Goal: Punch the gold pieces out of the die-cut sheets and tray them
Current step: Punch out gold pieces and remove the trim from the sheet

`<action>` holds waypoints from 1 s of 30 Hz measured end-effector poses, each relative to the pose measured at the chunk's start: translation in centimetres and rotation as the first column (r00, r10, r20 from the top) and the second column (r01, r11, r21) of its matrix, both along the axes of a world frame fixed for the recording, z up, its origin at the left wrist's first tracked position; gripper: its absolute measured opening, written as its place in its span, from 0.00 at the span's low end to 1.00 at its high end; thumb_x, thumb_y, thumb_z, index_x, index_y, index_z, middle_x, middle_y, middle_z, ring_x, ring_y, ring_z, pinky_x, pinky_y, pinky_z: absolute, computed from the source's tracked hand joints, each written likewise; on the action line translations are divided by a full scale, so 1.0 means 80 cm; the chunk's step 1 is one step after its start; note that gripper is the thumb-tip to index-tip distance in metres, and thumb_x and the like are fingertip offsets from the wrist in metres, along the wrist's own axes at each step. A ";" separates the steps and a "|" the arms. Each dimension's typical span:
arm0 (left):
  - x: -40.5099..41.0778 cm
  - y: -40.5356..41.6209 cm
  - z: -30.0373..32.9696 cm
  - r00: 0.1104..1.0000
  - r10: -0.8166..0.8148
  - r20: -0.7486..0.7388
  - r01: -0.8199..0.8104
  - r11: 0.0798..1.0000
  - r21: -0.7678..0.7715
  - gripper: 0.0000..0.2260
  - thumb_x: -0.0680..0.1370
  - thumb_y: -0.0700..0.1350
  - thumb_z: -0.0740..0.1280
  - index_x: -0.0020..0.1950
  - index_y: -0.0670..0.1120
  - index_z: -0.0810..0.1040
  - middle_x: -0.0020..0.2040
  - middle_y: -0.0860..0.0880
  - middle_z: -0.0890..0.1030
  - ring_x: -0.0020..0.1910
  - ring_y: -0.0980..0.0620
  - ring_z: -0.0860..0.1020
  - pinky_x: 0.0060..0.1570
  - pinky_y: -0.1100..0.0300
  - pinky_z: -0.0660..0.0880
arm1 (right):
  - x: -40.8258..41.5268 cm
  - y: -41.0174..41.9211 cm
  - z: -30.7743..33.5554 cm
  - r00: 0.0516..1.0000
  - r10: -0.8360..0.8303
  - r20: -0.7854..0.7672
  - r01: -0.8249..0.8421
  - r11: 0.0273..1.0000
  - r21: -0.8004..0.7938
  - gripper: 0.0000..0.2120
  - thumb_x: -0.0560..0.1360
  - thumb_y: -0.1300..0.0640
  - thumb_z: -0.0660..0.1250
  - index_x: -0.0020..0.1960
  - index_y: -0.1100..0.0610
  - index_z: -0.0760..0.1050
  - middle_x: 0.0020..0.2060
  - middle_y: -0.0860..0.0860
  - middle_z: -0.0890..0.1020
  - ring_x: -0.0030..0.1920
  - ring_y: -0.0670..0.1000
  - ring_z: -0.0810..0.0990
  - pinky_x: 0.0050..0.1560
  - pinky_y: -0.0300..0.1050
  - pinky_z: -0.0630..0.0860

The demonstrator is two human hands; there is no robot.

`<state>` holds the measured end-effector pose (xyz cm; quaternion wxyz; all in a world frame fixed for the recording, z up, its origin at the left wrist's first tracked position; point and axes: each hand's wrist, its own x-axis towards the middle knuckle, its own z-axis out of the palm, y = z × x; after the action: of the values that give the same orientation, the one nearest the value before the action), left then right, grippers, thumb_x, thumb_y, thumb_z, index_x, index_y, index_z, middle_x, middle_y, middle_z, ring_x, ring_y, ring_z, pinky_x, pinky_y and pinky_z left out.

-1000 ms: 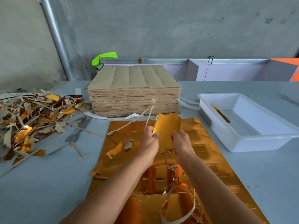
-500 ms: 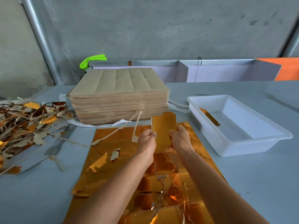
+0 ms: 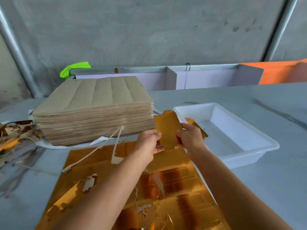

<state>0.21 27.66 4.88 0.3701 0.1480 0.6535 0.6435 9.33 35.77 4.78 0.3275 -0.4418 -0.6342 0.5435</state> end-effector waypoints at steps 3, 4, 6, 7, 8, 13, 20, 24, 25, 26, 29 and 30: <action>0.009 0.031 0.010 0.998 -0.047 -0.030 0.048 0.998 0.035 0.06 0.78 0.35 0.64 0.45 0.45 0.75 0.43 0.45 0.80 0.39 0.50 0.80 0.30 0.61 0.78 | 0.014 0.031 0.006 0.993 -0.092 -0.076 0.088 0.995 -0.049 0.12 0.76 0.66 0.65 0.59 0.60 0.74 0.41 0.53 0.80 0.37 0.51 0.80 0.33 0.41 0.78; 0.012 0.043 0.011 0.997 -0.049 -0.052 0.051 0.998 0.040 0.08 0.78 0.35 0.65 0.42 0.46 0.75 0.42 0.46 0.80 0.38 0.51 0.80 0.28 0.62 0.77 | 0.019 0.040 0.009 0.990 -0.110 -0.084 0.107 0.993 -0.043 0.11 0.75 0.67 0.65 0.56 0.59 0.75 0.38 0.53 0.80 0.35 0.50 0.80 0.29 0.39 0.77; 0.017 0.067 0.011 0.993 -0.046 -0.109 0.051 0.998 0.041 0.10 0.78 0.35 0.65 0.39 0.46 0.74 0.40 0.46 0.80 0.37 0.51 0.80 0.27 0.63 0.78 | 0.029 0.060 0.014 0.990 -0.125 -0.072 0.124 0.992 -0.023 0.09 0.75 0.68 0.64 0.52 0.58 0.76 0.35 0.52 0.79 0.30 0.48 0.78 0.26 0.36 0.75; 0.019 0.080 0.010 0.990 -0.041 -0.138 0.047 0.998 0.038 0.08 0.78 0.35 0.65 0.41 0.45 0.75 0.42 0.45 0.80 0.38 0.50 0.81 0.29 0.62 0.79 | 0.033 0.069 0.016 0.991 -0.123 -0.059 0.122 0.992 -0.018 0.10 0.75 0.69 0.63 0.52 0.57 0.76 0.34 0.52 0.79 0.29 0.48 0.77 0.25 0.35 0.75; 0.022 0.093 0.009 0.985 -0.031 -0.169 0.037 0.999 0.033 0.05 0.77 0.35 0.66 0.45 0.44 0.77 0.45 0.44 0.81 0.41 0.49 0.81 0.32 0.60 0.80 | 0.037 0.080 0.018 0.992 -0.121 -0.045 0.120 0.993 -0.021 0.11 0.75 0.70 0.62 0.51 0.56 0.76 0.33 0.53 0.79 0.28 0.49 0.77 0.25 0.35 0.76; 0.030 0.146 0.004 0.905 -0.083 -0.416 0.096 0.995 0.011 0.21 0.75 0.33 0.68 0.65 0.45 0.68 0.46 0.44 0.76 0.44 0.46 0.80 0.37 0.54 0.82 | 0.053 0.133 0.016 0.973 -0.232 -0.022 0.230 0.972 -0.051 0.13 0.74 0.72 0.64 0.51 0.57 0.78 0.37 0.53 0.80 0.34 0.49 0.80 0.30 0.37 0.77; 0.041 0.206 0.001 0.372 -0.259 -0.892 0.004 0.961 -0.277 0.21 0.76 0.36 0.63 0.67 0.46 0.64 0.48 0.44 0.80 0.49 0.42 0.79 0.47 0.50 0.75 | 0.051 0.194 -0.004 0.936 -0.339 0.091 0.335 0.940 0.058 0.12 0.72 0.70 0.68 0.53 0.60 0.80 0.38 0.53 0.79 0.37 0.52 0.80 0.43 0.44 0.80; 0.045 0.219 -0.003 0.108 -0.557 -0.824 -0.132 0.813 -0.567 0.04 0.76 0.40 0.64 0.47 0.47 0.71 0.51 0.47 0.79 0.56 0.45 0.72 0.59 0.48 0.64 | 0.048 0.207 -0.021 0.919 -0.336 0.205 0.323 0.942 0.096 0.13 0.71 0.72 0.65 0.48 0.59 0.81 0.34 0.52 0.79 0.36 0.53 0.81 0.42 0.46 0.81; 0.045 0.220 -0.007 0.077 -0.601 -0.796 -0.151 0.782 -0.605 0.04 0.75 0.39 0.64 0.45 0.48 0.71 0.52 0.47 0.78 0.57 0.46 0.70 0.60 0.48 0.62 | 0.047 0.208 -0.026 0.918 -0.325 0.229 0.313 0.946 0.087 0.12 0.70 0.72 0.65 0.46 0.59 0.81 0.33 0.52 0.79 0.35 0.53 0.81 0.42 0.47 0.82; 0.044 0.221 -0.010 0.061 -0.630 -0.774 -0.154 0.761 -0.631 0.04 0.74 0.39 0.63 0.46 0.48 0.72 0.53 0.47 0.77 0.58 0.46 0.69 0.60 0.47 0.60 | 0.046 0.208 -0.031 0.917 -0.312 0.250 0.302 0.950 0.077 0.12 0.70 0.73 0.64 0.44 0.59 0.80 0.33 0.52 0.78 0.35 0.54 0.81 0.43 0.47 0.82; 0.043 0.220 -0.017 0.068 -0.666 -0.743 -0.124 0.734 -0.668 0.09 0.76 0.41 0.60 0.55 0.46 0.75 0.58 0.47 0.74 0.62 0.46 0.66 0.63 0.46 0.57 | 0.041 0.208 -0.039 0.909 -0.277 0.310 0.267 0.961 0.075 0.13 0.70 0.73 0.63 0.37 0.57 0.78 0.32 0.53 0.77 0.36 0.55 0.81 0.43 0.48 0.82; 0.042 0.218 -0.016 0.073 -0.677 -0.733 -0.113 0.724 -0.680 0.10 0.78 0.43 0.59 0.56 0.45 0.75 0.59 0.46 0.73 0.63 0.46 0.66 0.65 0.45 0.56 | 0.039 0.207 -0.040 0.907 -0.266 0.326 0.253 0.964 0.082 0.13 0.71 0.73 0.63 0.38 0.57 0.78 0.33 0.53 0.77 0.37 0.55 0.81 0.43 0.48 0.82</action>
<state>3.56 45.06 3.58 0.0047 0.5404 0.8396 0.0548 12.43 52.33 1.56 0.2929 -0.6016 -0.6262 0.4002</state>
